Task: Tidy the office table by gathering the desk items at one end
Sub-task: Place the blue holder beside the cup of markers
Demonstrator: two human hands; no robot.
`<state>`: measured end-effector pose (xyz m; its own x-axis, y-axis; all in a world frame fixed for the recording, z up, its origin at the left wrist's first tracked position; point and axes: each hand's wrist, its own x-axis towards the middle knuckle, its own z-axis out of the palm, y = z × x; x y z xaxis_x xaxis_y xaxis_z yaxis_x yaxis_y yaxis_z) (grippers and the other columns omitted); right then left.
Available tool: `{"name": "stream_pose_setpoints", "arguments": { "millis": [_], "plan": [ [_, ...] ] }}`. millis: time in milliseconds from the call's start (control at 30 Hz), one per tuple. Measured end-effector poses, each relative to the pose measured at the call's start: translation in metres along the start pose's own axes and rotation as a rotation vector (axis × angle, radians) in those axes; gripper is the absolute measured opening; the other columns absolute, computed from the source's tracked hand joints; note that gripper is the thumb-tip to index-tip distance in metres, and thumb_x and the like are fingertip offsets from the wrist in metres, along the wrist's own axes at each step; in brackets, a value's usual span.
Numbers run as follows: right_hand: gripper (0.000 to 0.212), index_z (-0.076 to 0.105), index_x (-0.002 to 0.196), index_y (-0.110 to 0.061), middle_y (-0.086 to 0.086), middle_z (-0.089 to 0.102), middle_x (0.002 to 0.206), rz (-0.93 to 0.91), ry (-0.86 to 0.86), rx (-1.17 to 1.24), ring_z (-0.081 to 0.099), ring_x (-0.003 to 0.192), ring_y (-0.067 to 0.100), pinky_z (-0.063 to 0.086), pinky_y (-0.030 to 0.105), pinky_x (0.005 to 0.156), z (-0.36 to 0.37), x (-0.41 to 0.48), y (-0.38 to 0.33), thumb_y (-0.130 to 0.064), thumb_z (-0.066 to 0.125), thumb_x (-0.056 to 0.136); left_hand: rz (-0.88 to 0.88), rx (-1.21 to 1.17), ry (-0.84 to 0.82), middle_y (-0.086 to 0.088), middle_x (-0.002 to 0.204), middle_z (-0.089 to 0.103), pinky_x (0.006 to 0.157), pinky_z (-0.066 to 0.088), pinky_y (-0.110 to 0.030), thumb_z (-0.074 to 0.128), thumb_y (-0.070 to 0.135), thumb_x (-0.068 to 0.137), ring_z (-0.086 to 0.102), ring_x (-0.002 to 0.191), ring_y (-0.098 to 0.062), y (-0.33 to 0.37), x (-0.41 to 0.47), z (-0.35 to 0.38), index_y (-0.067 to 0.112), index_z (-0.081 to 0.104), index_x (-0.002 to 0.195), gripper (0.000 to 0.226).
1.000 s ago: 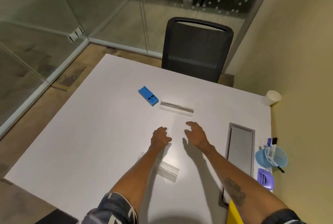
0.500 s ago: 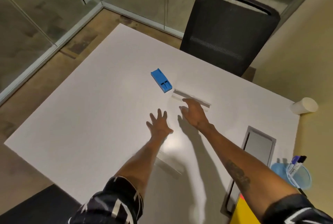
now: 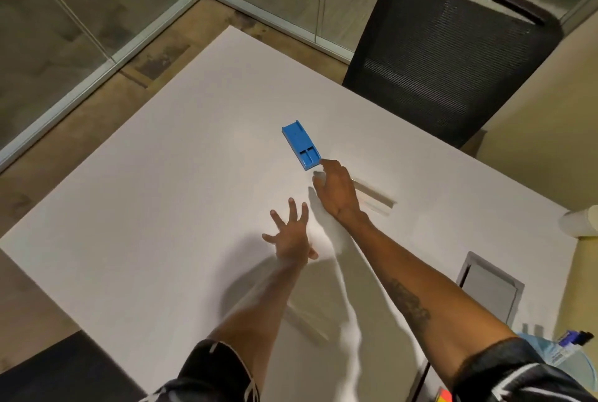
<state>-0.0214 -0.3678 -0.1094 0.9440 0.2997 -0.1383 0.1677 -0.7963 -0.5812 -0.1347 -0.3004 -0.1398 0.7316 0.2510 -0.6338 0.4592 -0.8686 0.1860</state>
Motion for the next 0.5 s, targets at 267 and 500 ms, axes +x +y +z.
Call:
{"name": "stream_pose_setpoints", "arguments": {
  "millis": [267,500],
  "plan": [
    [0.039,0.052,0.129,-0.012,0.009,0.062,0.124,-0.044,0.038,-0.096,0.063,0.11,0.023,0.057,0.034,0.093,0.029,0.052,-0.014,-0.026,0.064,0.094,0.004,0.009,0.041,-0.004,0.166,-0.013,0.101,0.024,-0.08,0.087,0.045,0.063,-0.002,0.149,-0.053,0.001,0.015,0.012,0.028,-0.002,0.158,0.132],
    [0.056,0.037,0.141,-0.012,0.011,0.05,0.134,-0.063,0.042,-0.229,0.052,0.121,0.022,0.051,0.034,0.101,0.049,0.081,-0.014,-0.034,0.061,0.095,-0.015,-0.073,0.039,-0.002,0.166,-0.013,0.099,0.012,-0.084,0.084,0.026,0.072,-0.008,0.148,-0.055,0.0,0.027,0.015,0.029,0.004,0.157,0.117]
  ]
}}
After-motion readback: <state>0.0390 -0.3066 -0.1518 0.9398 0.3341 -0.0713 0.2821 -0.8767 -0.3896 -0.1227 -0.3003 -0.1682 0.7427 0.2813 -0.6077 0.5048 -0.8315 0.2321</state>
